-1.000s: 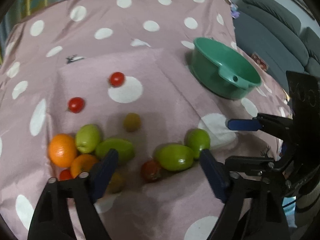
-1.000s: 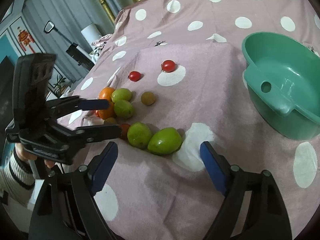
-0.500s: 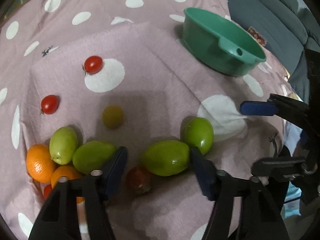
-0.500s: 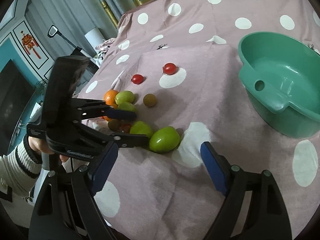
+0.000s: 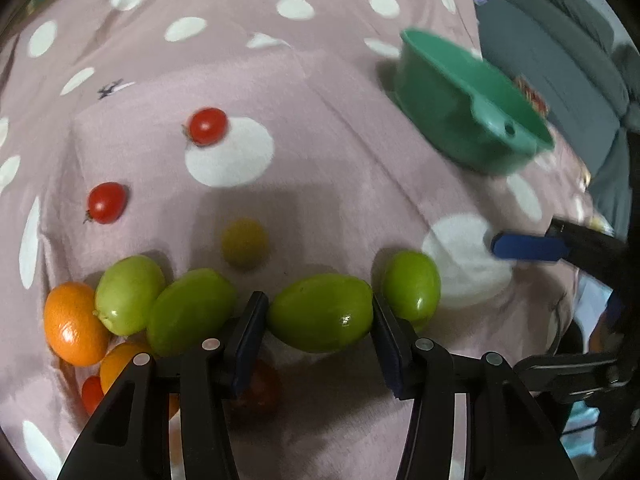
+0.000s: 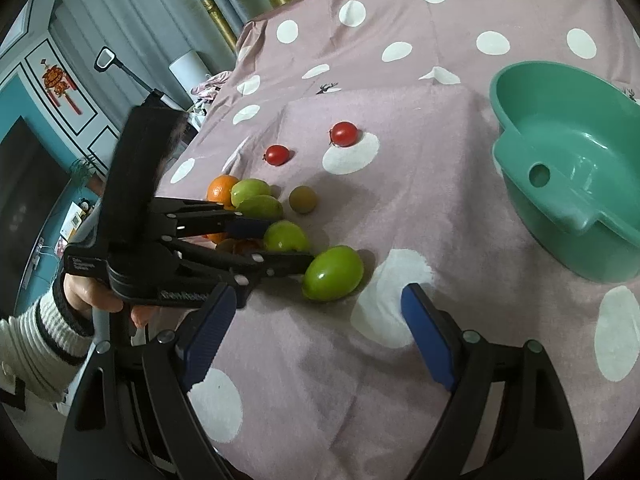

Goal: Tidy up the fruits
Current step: 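Grasp a large green fruit with the left tool while the right tool grasps another green fruit, then carry the green fruits in both tools over the green basin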

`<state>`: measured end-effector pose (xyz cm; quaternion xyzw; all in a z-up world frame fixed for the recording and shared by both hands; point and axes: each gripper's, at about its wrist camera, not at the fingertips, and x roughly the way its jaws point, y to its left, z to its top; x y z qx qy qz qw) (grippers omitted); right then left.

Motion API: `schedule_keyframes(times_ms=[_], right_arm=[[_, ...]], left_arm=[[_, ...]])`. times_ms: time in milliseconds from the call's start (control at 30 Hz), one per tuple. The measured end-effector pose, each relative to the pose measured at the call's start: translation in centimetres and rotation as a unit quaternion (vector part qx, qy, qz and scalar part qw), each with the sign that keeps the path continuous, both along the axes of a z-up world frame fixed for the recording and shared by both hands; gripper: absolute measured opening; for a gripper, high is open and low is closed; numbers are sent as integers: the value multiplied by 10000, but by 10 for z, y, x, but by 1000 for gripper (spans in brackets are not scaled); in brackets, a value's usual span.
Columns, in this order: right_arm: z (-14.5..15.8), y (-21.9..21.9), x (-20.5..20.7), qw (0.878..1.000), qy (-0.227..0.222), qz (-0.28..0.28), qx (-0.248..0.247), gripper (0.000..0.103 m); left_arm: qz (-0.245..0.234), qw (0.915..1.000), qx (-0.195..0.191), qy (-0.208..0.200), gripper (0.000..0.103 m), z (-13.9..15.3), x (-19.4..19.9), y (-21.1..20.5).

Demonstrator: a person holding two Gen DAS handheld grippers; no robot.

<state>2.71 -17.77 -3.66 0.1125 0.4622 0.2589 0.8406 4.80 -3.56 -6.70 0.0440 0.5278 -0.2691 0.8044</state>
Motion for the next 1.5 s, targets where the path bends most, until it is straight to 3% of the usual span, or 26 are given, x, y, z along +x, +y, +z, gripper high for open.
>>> schedule_keyframes(times_ms=[133,333,500,667,900,1033,1233,1500], right_arm=[[0,5,-2,10000,10,75,-54,85],[-5,23,8,9995,68,245,-183,85],[-14,37,24,9982,266,294,-459,72],[-23,40,36,9966,397,183,-701,54],[-27,50,42,9901,279,267,-1348,48],[-28,48,43,9875,204,293,-1536,36],[-22,38,38,9920,148,200,-1236,36],[15,24,19,9962,-287,58,-825,36]], left_arm=[[299,9987,-361,-200,52,18,-2,21],[750,9941,-605,-497,52,41,-11,55],[990,9903,-779,-593,52,51,-19,71],[1110,9882,-859,-616,52,52,-26,80],[1123,9878,-881,-622,52,52,-30,84],[1129,9881,-870,-585,52,49,-30,84],[1115,9886,-829,-583,52,51,-33,81],[1068,9895,-715,-656,52,57,-35,69]])
